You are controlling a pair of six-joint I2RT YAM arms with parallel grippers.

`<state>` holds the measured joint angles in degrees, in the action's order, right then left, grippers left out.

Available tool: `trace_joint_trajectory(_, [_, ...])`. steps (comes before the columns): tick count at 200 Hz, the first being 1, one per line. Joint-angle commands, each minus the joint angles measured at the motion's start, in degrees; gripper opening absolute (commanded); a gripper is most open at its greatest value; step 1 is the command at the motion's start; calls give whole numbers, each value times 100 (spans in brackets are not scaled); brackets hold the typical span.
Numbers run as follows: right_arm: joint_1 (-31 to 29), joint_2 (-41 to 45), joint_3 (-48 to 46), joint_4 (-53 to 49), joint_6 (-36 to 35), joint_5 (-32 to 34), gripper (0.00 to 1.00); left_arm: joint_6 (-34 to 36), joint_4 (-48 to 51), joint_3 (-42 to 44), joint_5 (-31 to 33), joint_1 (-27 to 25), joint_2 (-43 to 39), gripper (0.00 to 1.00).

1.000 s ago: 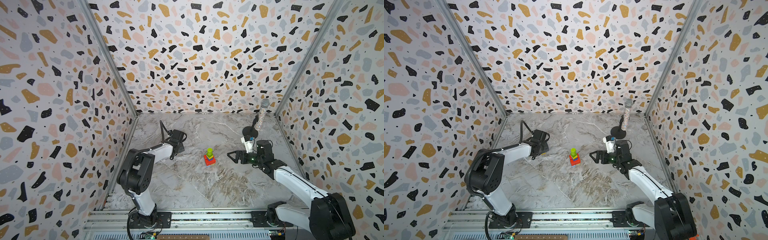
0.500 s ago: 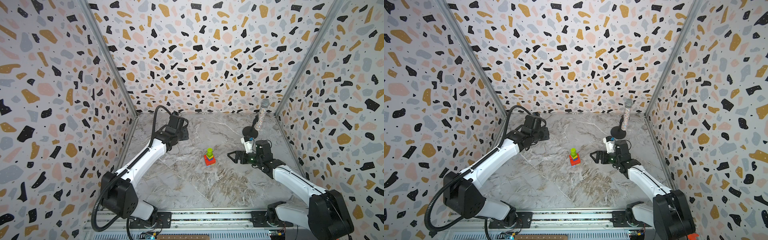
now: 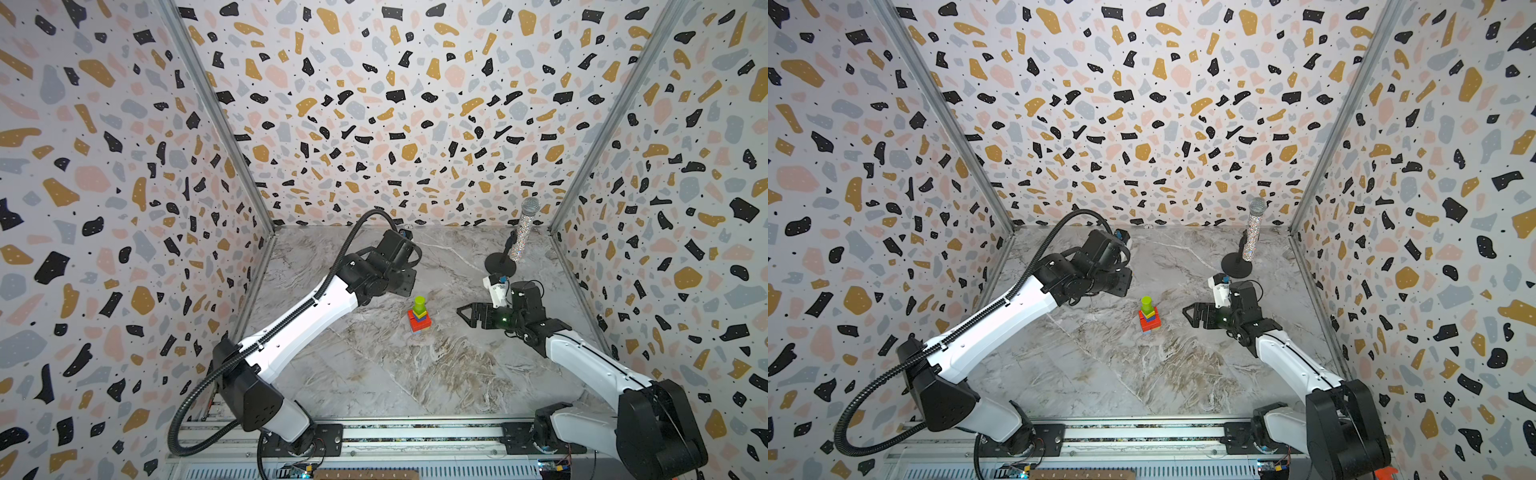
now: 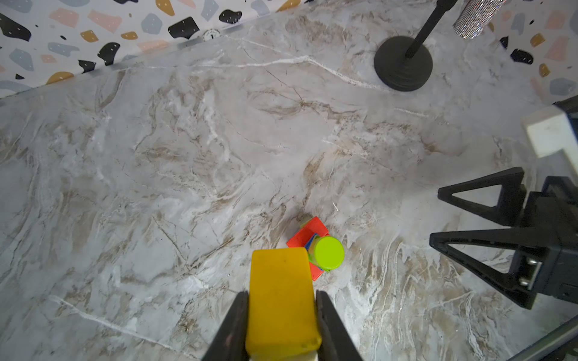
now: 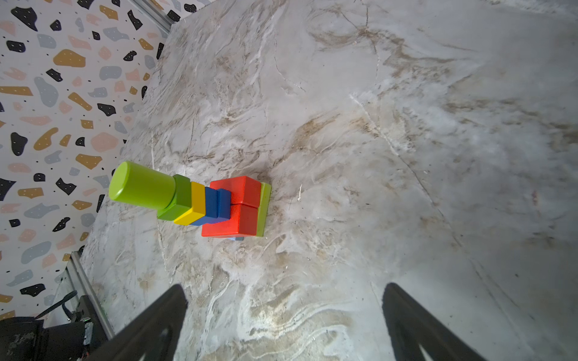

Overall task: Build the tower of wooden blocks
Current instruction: 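Lift the yellow block and carry it over the stack with the left gripper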

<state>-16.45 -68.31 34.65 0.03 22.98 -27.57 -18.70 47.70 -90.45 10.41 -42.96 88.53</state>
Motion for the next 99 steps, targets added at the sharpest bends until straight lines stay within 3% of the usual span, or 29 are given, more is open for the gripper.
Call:
trace_joint_trajectory(1, [26,90,147,-162,-77,33,99,55,105,-116,129,-84,40,18])
trace_joint_trajectory(99, [19,64,103,-117,-68,-46,99,-20,-182,-181,-56,-429,451,17])
